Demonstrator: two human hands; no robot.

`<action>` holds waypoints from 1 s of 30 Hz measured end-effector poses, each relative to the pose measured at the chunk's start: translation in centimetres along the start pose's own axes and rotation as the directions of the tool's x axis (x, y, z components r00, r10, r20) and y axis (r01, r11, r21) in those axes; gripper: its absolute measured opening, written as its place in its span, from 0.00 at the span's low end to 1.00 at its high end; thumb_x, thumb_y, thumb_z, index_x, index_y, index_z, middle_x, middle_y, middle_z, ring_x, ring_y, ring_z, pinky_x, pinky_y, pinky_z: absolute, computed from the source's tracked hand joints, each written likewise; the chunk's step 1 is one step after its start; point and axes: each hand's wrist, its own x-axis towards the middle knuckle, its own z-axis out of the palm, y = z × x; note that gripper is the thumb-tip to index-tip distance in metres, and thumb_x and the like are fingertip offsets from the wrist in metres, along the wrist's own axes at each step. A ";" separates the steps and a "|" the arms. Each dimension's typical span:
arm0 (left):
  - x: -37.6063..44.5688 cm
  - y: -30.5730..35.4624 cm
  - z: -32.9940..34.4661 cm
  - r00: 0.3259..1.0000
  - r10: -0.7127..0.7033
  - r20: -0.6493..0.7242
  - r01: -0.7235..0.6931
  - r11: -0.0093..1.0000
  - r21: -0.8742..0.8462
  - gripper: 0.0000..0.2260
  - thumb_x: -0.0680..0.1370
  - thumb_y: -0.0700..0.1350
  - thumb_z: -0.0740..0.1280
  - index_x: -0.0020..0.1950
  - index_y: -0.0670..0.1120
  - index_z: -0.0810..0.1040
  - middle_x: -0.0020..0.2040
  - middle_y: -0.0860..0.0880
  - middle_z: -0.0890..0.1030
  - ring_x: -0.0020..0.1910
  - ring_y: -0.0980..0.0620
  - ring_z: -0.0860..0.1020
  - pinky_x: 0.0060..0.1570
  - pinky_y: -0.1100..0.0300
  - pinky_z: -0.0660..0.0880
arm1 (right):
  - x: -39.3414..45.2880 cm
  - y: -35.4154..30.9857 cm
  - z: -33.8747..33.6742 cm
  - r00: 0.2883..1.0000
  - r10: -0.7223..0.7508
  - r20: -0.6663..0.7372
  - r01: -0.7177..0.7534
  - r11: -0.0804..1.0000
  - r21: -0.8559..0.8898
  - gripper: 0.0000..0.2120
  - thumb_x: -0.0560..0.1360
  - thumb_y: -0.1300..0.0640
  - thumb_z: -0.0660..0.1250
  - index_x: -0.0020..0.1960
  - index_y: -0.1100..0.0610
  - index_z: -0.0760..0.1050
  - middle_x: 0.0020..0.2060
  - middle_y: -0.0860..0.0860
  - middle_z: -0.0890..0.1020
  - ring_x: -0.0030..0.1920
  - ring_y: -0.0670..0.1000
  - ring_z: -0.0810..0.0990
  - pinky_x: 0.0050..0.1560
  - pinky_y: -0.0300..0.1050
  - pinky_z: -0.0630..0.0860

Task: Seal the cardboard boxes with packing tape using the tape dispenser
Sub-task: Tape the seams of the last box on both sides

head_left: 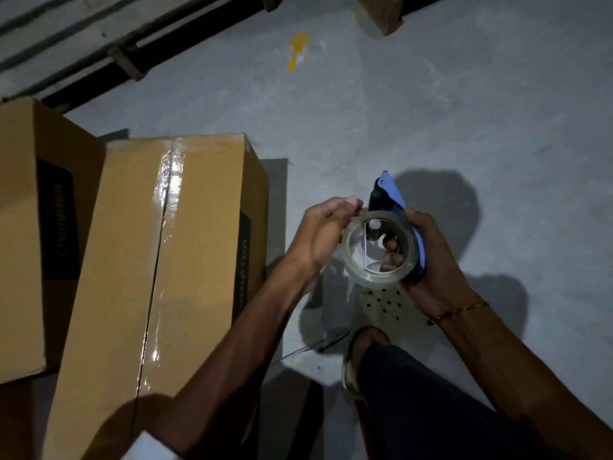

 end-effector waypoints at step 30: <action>7.1 -5.3 6.2 0.995 -0.065 0.073 0.059 0.996 0.071 0.12 0.79 0.41 0.71 0.59 0.40 0.76 0.52 0.51 0.77 0.41 0.53 0.80 0.34 0.65 0.74 | 3.3 -1.9 -9.5 0.960 -0.275 0.059 0.185 0.460 -0.868 0.10 0.80 0.47 0.66 0.57 0.47 0.82 0.43 0.55 0.85 0.42 0.58 0.84 0.36 0.49 0.80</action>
